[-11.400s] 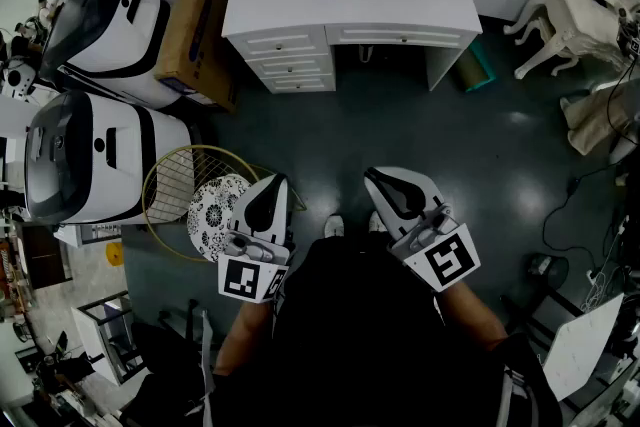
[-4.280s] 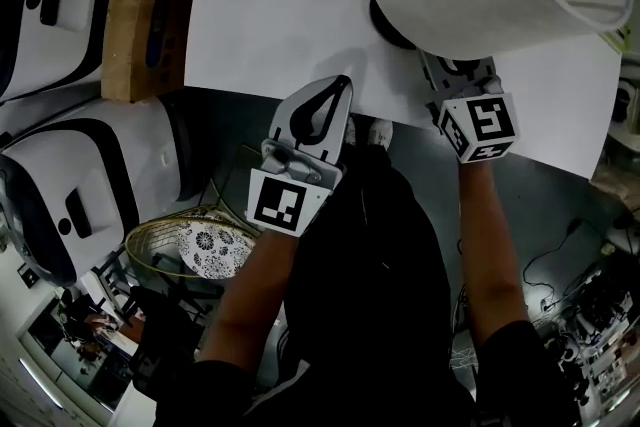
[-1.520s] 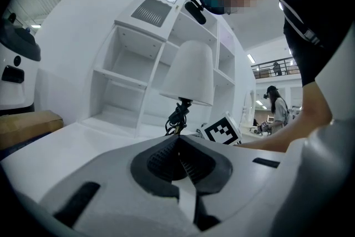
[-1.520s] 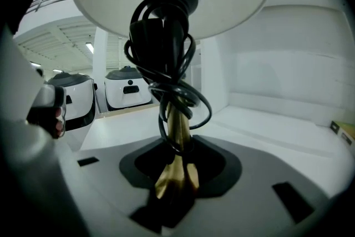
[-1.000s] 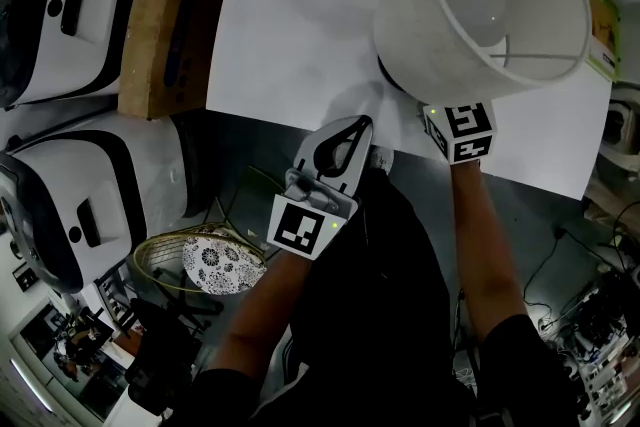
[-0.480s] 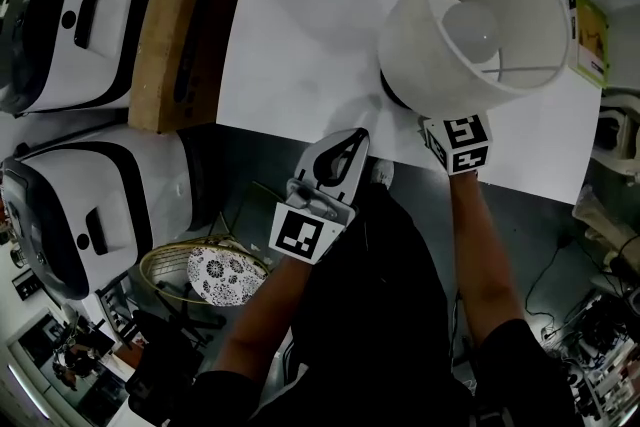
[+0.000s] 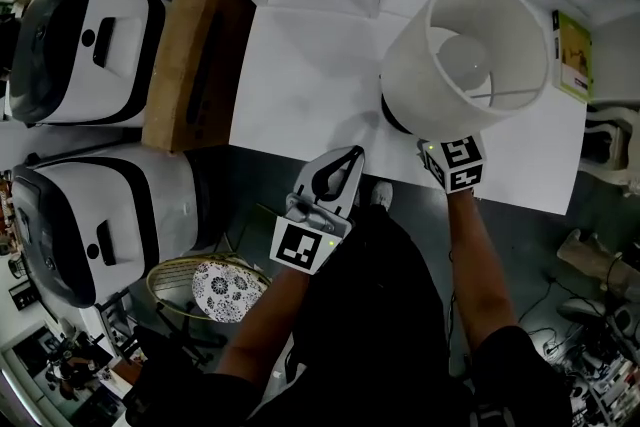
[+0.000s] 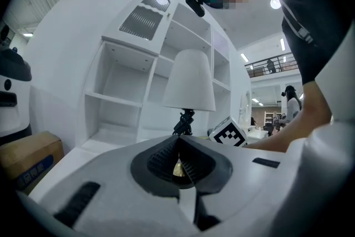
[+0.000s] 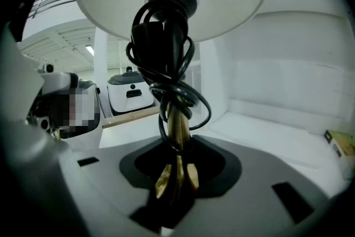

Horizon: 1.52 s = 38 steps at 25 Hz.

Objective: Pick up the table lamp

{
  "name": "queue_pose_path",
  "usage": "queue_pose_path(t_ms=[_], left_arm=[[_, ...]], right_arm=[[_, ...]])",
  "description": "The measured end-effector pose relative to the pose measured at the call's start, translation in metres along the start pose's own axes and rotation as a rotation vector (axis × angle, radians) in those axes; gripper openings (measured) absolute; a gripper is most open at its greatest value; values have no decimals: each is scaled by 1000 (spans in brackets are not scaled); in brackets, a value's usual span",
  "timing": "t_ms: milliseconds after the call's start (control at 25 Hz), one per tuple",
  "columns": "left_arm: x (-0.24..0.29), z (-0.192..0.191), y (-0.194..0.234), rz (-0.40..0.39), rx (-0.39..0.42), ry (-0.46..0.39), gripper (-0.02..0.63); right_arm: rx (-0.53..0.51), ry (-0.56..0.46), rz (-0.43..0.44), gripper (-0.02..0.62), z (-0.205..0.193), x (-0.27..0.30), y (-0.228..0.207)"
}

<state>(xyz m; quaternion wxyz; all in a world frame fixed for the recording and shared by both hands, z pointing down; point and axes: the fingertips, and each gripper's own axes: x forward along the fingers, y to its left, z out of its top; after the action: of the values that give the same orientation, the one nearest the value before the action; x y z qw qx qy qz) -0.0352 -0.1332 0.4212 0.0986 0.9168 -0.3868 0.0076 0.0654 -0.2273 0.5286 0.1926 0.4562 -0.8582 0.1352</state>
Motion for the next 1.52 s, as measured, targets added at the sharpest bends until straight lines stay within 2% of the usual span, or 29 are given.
queue_pose_path(t_ms=[280,440,680,840,1320,1520], left_arm=[[-1,20,6,18,9,-13,17],[-5,34,9,16,62,-25,17],[-12,44,23,51,88,-27,17],[-16,50,26,70,82,-22,17],[-18,61,14,55,86,-10,17],[-24,62,19,74,78,-6,17]], right_arm=[[10,-30,2,137,23,-15,0],[16,-21,-2,137,35,-27,1],[14,-29,0,137,48,-44,5],[27,-34,-1,137,54,-56,10],[17,-49,5,137,81,-96,20],[-11,-49,23,137,90,-110,28]])
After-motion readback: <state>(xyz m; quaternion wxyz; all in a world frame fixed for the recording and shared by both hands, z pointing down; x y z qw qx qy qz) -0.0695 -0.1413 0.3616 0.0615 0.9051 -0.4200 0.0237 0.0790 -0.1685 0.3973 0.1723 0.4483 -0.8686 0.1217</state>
